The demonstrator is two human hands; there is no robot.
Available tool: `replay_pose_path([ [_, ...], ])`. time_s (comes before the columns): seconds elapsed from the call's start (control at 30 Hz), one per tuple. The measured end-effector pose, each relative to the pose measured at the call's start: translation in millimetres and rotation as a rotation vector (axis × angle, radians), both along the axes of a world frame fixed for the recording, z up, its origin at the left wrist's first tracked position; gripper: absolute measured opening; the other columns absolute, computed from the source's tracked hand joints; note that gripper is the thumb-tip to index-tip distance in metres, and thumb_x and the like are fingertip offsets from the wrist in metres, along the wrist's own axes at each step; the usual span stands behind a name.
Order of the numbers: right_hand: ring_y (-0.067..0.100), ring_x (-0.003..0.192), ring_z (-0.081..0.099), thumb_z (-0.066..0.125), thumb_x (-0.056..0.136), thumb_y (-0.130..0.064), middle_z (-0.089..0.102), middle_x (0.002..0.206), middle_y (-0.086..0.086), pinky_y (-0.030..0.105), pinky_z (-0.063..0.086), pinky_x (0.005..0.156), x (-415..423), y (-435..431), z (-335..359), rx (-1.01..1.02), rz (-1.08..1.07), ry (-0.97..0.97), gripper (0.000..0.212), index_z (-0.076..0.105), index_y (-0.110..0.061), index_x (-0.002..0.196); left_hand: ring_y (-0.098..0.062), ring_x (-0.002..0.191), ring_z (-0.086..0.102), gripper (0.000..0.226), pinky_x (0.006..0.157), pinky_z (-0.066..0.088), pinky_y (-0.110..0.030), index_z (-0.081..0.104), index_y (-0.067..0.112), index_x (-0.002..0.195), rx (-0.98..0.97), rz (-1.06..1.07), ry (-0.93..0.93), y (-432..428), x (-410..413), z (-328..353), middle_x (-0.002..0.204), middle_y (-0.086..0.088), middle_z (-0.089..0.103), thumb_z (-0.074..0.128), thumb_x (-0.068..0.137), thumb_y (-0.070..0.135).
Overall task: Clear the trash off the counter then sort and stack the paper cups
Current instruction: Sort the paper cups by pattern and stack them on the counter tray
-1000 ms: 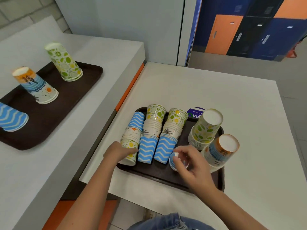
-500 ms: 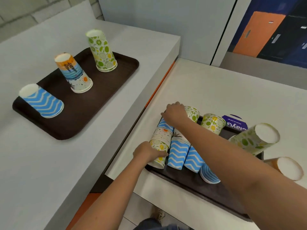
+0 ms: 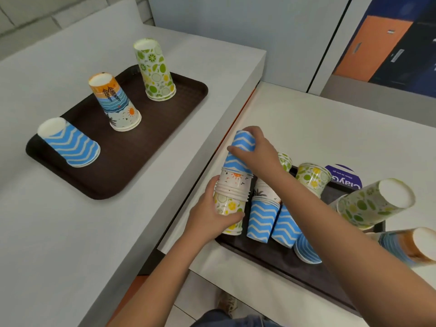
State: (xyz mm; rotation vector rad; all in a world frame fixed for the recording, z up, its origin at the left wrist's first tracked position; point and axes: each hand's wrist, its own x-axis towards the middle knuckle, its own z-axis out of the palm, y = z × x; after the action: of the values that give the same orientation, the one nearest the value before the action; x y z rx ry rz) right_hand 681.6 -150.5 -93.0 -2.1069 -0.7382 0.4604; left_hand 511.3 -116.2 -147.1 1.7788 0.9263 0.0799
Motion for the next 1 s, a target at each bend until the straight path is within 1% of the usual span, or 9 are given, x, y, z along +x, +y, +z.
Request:
replay_pose_path([
  [0.07,0.021,0.09,0.065,0.077,0.074,-0.04,0.06,0.097,-0.004,0.04,0.055,0.082,-4.2,-12.9,13.9,0.101,-0.054,0.107,0.062,0.041,-0.028,0.123,-0.013,0.097,0.067,0.088,0.087,0.054,-0.046,0.022,0.077,0.11,0.002,-0.009,-0.056,-7.9,-2.8,11.8,0.111,0.018,0.065,0.078,0.048,0.048],
  [0.17,0.014,0.089,0.064,0.081,0.07,-0.033,0.052,0.092,-0.013,0.04,0.056,0.084,-3.7,-34.2,32.3,0.234,-0.14,0.228,0.073,0.04,-0.027,0.13,-0.006,0.092,0.066,0.084,0.084,0.055,-0.042,0.022,0.078,0.106,0.03,-0.052,-0.096,-23.5,-5.6,30.8,0.104,0.026,0.064,0.075,0.047,0.049],
  [0.3,0.006,0.088,0.063,0.08,0.074,-0.025,0.055,0.108,-0.003,0.024,0.058,0.074,4.0,-66.3,62.1,0.437,-0.258,0.279,0.074,0.04,-0.023,0.135,-0.006,0.093,0.066,0.09,0.083,0.056,-0.041,0.023,0.071,0.119,0.103,-0.107,-0.121,-43.8,-7.9,47.4,0.112,0.02,0.063,0.076,0.05,0.045],
  [0.43,0.013,0.093,0.067,0.078,0.077,-0.017,0.059,0.118,0.005,0.028,0.059,0.077,17.6,-99.9,88.0,0.625,-0.362,0.329,0.068,0.042,-0.017,0.134,-0.002,0.099,0.064,0.092,0.086,0.055,-0.037,0.023,0.07,0.122,0.144,-0.174,-0.154,-60.9,-11.4,57.2,0.119,0.021,0.059,0.078,0.053,0.043],
  [0.53,0.019,0.095,0.069,0.077,0.077,-0.017,0.063,0.116,0.009,0.034,0.059,0.08,22.1,-123.1,94.0,0.668,-0.387,0.366,0.063,0.046,-0.015,0.132,0.004,0.102,0.061,0.092,0.088,0.054,-0.033,0.025,0.068,0.124,0.166,-0.22,-0.177,-73.2,-11.6,65.1,0.12,0.027,0.058,0.078,0.053,0.044],
  [0.7,0.019,0.095,0.07,0.078,0.077,-0.019,0.066,0.115,0.008,0.036,0.059,0.08,14.8,-154.3,85.6,0.644,-0.381,0.441,0.069,0.043,-0.015,0.137,0.006,0.103,0.059,0.093,0.087,0.052,-0.027,0.026,0.066,0.126,0.195,-0.305,-0.201,-88.8,-8.5,72.3,0.121,0.03,0.055,0.08,0.055,0.04],
  [0.77,0.02,0.093,0.071,0.077,0.078,-0.019,0.069,0.111,0.008,0.037,0.059,0.081,9.7,-164.2,78.8,0.618,-0.339,0.487,0.056,0.052,-0.012,0.128,0.006,0.104,0.058,0.095,0.088,0.05,-0.024,0.024,0.066,0.127,0.216,-0.332,-0.192,-92.0,-6.3,73.0,0.125,0.028,0.053,0.08,0.055,0.04],
  [0.9,0.021,0.091,0.072,0.076,0.079,-0.016,0.072,0.105,0.007,0.035,0.058,0.077,4.6,-179.7,68.4,0.648,-0.38,0.515,0.04,0.06,-0.009,0.116,0.001,0.107,0.057,0.098,0.09,0.05,-0.029,0.021,0.061,0.134,0.25,-0.392,-0.128,-93.2,-5.8,69.2,0.129,0.022,0.052,0.076,0.053,0.048],
  [1.0,0.02,0.092,0.071,0.074,0.081,-0.016,0.071,0.107,0.009,0.032,0.058,0.076,9.1,-190.7,69.0,0.75,-0.509,0.474,0.042,0.058,-0.006,0.119,0.001,0.106,0.058,0.098,0.09,0.051,-0.031,0.021,0.061,0.134,0.257,-0.429,-0.093,-89.4,-11.9,65.2,0.127,0.02,0.052,0.076,0.054,0.048],
])
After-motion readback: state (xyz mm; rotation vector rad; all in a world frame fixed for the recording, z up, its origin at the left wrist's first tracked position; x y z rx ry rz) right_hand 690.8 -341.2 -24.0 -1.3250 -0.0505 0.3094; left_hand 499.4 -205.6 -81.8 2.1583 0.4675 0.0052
